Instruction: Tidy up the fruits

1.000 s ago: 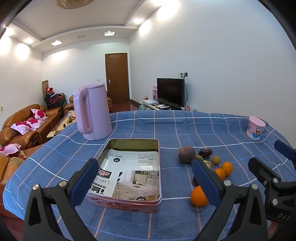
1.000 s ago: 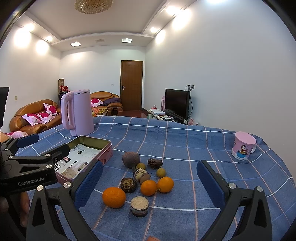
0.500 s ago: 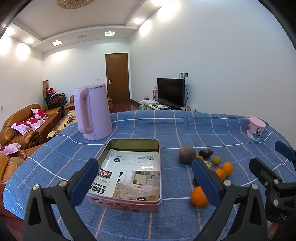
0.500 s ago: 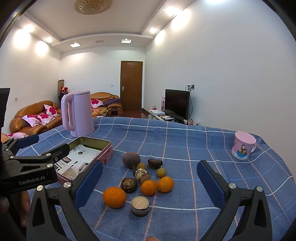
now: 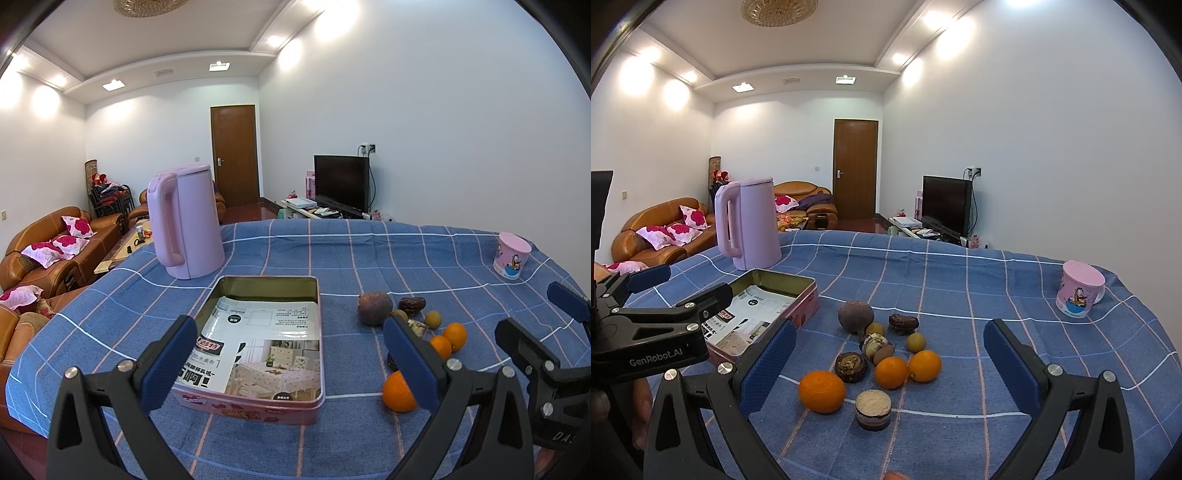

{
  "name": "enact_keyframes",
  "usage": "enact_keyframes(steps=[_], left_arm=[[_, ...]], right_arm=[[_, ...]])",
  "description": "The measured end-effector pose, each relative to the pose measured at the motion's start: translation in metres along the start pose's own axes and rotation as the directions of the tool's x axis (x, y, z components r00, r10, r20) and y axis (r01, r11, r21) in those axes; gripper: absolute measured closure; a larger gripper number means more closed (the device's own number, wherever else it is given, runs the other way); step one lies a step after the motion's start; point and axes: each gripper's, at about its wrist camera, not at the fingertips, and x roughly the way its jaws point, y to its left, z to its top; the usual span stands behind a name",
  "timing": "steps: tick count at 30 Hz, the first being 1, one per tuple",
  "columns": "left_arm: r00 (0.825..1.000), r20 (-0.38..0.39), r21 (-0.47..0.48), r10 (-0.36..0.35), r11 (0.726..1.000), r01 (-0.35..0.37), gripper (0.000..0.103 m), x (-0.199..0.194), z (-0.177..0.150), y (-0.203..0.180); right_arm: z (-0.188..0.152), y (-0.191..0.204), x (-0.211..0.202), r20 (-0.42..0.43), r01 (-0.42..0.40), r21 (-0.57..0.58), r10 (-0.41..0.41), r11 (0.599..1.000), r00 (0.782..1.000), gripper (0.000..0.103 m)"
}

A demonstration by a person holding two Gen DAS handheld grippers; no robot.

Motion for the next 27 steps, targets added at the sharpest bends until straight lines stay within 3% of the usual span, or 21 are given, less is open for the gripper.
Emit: enact_keyframes(steps=[27], left_arm=[[0.999, -0.035, 0.003, 0.006, 1.000, -0.006, 0.000, 0.012, -0.010, 0.001]], right_arm=[[-0.015, -0.008, 0.013, -0.048, 0.003, 0.009, -0.002, 1.000, 0.999, 0.001]])
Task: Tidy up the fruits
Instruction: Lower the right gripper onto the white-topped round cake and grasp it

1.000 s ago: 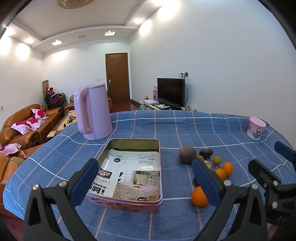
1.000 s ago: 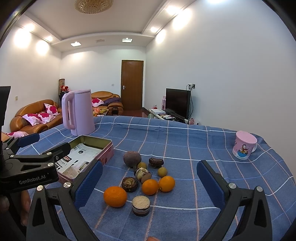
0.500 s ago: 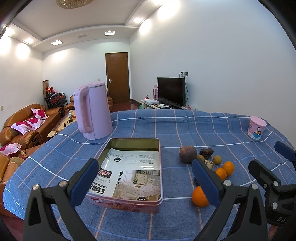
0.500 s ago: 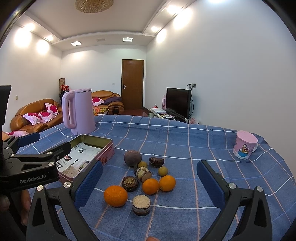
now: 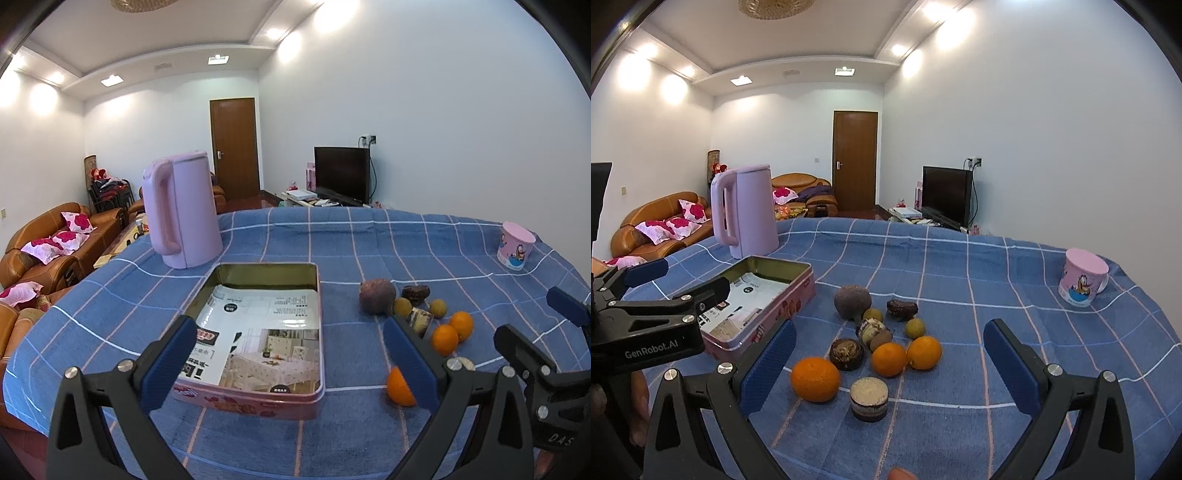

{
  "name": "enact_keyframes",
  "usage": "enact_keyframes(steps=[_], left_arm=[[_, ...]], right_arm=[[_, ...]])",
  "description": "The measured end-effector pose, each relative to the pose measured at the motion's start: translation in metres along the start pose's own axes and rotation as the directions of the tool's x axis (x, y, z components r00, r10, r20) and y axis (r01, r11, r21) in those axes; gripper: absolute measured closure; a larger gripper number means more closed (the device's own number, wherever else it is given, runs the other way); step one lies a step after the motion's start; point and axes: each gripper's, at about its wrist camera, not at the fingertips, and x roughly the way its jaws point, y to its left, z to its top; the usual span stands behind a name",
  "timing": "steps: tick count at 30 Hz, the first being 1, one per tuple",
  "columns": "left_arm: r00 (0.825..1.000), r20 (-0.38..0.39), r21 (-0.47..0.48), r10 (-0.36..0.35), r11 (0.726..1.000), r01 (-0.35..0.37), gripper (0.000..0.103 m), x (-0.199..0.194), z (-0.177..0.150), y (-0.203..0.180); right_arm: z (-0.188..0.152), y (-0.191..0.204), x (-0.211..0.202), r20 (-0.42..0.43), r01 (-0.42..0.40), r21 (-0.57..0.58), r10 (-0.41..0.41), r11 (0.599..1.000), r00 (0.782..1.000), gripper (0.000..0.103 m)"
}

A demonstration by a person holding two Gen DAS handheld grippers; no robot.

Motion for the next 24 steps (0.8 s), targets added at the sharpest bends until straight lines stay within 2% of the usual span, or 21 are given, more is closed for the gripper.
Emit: enact_keyframes(steps=[10, 12, 14, 21, 23, 24], left_arm=[[0.998, -0.060, 0.012, -0.027, 1.000, 0.028, 0.000, 0.018, -0.017, -0.009], [0.997, -0.066, 0.009, -0.031, 0.999, 0.032, 0.000, 0.019, -0.017, -0.010], [0.997, -0.068, 0.003, -0.040, 0.999, 0.040, 0.000, 0.019, -0.018, -0.010], [0.995, -0.067, 0.013, -0.069, 0.997, 0.070, 0.000, 0.018, -0.020, -0.017], [0.995, -0.070, 0.023, -0.076, 0.997, 0.078, 0.001, 0.019, -0.021, -0.021], [0.994, -0.071, 0.027, -0.079, 0.996, 0.082, 0.001, 0.019, -0.022, -0.022]], right_arm=[[-0.020, -0.003, 0.028, -0.120, -0.004, -0.015, 0.002, 1.000, 0.993, 0.002], [-0.022, -0.003, 0.034, -0.149, -0.010, -0.023, 0.006, 1.000, 0.989, 0.007], [-0.026, -0.004, 0.043, -0.190, -0.026, -0.014, 0.023, 1.000, 0.982, 0.022], [-0.036, -0.005, 0.061, -0.284, -0.072, 0.003, 0.070, 0.997, 0.956, 0.031], [-0.039, -0.004, 0.066, -0.316, -0.102, 0.007, 0.099, 0.995, 0.944, 0.047], [-0.040, -0.004, 0.067, -0.326, -0.117, 0.010, 0.114, 0.993, 0.939, 0.050]])
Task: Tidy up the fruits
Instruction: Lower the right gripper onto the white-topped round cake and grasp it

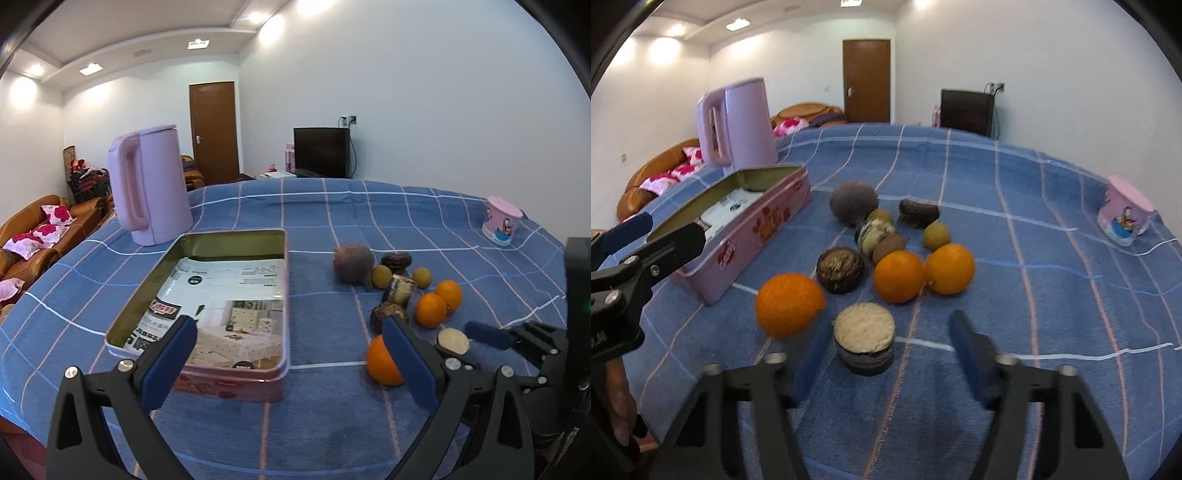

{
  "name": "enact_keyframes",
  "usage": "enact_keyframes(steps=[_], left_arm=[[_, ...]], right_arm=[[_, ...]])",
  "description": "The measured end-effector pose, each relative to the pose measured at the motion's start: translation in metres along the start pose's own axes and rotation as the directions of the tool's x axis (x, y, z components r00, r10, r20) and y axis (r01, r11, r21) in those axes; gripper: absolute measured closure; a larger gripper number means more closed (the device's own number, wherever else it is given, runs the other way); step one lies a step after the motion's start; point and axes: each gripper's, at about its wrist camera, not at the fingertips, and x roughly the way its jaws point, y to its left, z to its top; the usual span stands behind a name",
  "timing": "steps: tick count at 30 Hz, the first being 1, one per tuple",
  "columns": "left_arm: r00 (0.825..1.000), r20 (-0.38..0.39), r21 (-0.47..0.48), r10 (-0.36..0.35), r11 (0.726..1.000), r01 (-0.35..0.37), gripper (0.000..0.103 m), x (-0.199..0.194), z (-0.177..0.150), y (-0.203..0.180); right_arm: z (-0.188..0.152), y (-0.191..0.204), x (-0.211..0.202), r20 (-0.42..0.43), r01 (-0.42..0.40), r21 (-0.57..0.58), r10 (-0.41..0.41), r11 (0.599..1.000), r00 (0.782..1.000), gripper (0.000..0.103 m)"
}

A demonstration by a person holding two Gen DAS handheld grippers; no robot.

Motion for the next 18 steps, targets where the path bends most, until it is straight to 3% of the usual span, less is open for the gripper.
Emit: enact_keyframes(steps=[4, 7, 10, 18], left_arm=[[0.999, -0.006, 0.010, -0.031, 0.999, 0.031, 0.005, 0.001, -0.001, -0.008], [0.998, -0.018, 0.024, -0.057, 0.998, 0.057, 0.006, 0.002, -0.003, -0.015], [0.995, -0.044, 0.043, -0.088, 0.995, 0.090, 0.014, 0.007, -0.005, -0.025], [0.980, -0.133, 0.086, -0.151, 0.983, 0.163, 0.022, 0.024, -0.006, -0.050]], right_arm=[[-0.004, 0.000, -0.005, 0.019, -0.017, -0.017, 0.017, 1.000, 1.000, 0.067], [-0.006, -0.009, -0.012, 0.043, 0.021, -0.001, -0.021, 1.000, 0.999, 0.067], [-0.008, -0.023, -0.019, 0.056, 0.033, 0.034, -0.035, 0.999, 0.998, 0.067], [-0.006, -0.040, -0.023, 0.079, 0.000, 0.110, -0.009, 0.994, 0.997, 0.067]])
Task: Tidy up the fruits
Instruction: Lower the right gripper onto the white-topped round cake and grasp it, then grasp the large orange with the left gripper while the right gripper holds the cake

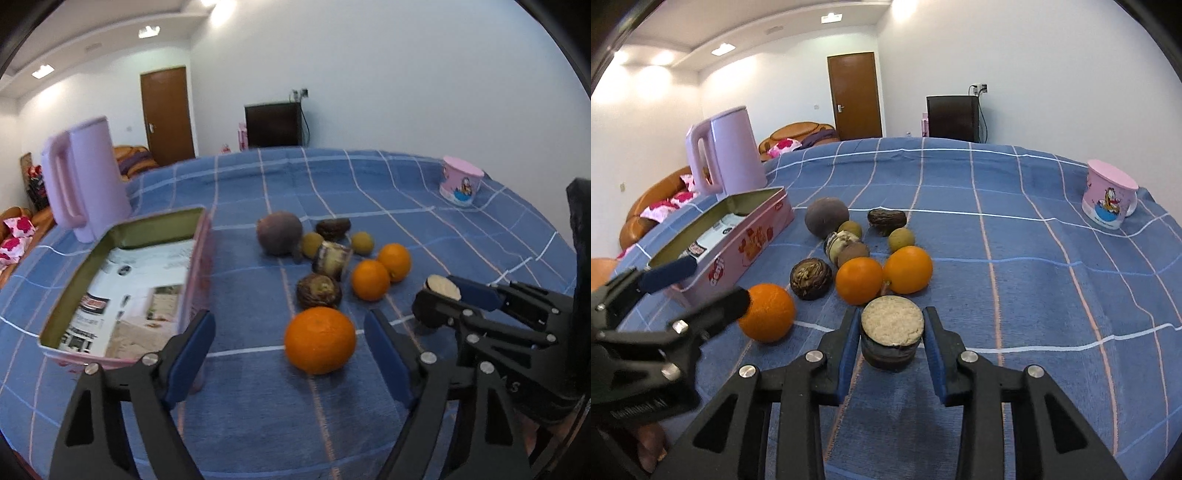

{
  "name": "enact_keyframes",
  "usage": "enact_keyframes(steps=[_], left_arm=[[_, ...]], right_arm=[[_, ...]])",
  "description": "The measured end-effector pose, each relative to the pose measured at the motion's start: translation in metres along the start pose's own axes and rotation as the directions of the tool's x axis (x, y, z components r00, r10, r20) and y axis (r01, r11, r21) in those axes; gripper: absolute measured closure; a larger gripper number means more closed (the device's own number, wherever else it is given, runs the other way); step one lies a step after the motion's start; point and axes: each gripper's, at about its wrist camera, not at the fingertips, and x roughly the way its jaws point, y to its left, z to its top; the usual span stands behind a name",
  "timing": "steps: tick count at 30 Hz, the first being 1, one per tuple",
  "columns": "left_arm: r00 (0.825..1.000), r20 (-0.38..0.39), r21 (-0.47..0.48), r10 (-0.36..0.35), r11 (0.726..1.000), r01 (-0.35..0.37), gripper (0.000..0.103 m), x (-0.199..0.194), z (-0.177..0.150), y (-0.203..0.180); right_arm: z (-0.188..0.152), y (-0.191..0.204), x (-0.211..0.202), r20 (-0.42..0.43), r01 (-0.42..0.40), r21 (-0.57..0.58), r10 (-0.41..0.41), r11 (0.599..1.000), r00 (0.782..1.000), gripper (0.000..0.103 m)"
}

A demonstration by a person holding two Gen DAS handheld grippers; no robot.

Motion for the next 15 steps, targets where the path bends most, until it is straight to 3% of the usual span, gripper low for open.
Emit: enact_keyframes(steps=[4, 7, 15], left_arm=[[0.999, -0.048, 0.000, -0.024, 1.000, 0.024, 0.035, 0.012, 0.001, -0.002], [0.996, -0.073, -0.002, -0.051, 0.999, 0.051, 0.036, 0.016, 0.001, -0.002], [0.986, -0.133, 0.003, -0.098, 0.995, 0.099, 0.052, 0.024, -0.001, -0.004]], right_arm=[[0.001, 0.002, 0.003, -0.003, -0.001, 0.004, 0.001, 1.000, 1.000, 0.067], [0.000, 0.002, 0.004, -0.012, 0.000, -0.003, 0.000, 1.000, 1.000, 0.067], [-0.001, 0.008, 0.009, -0.038, -0.003, -0.040, 0.002, 0.999, 0.999, 0.067]])
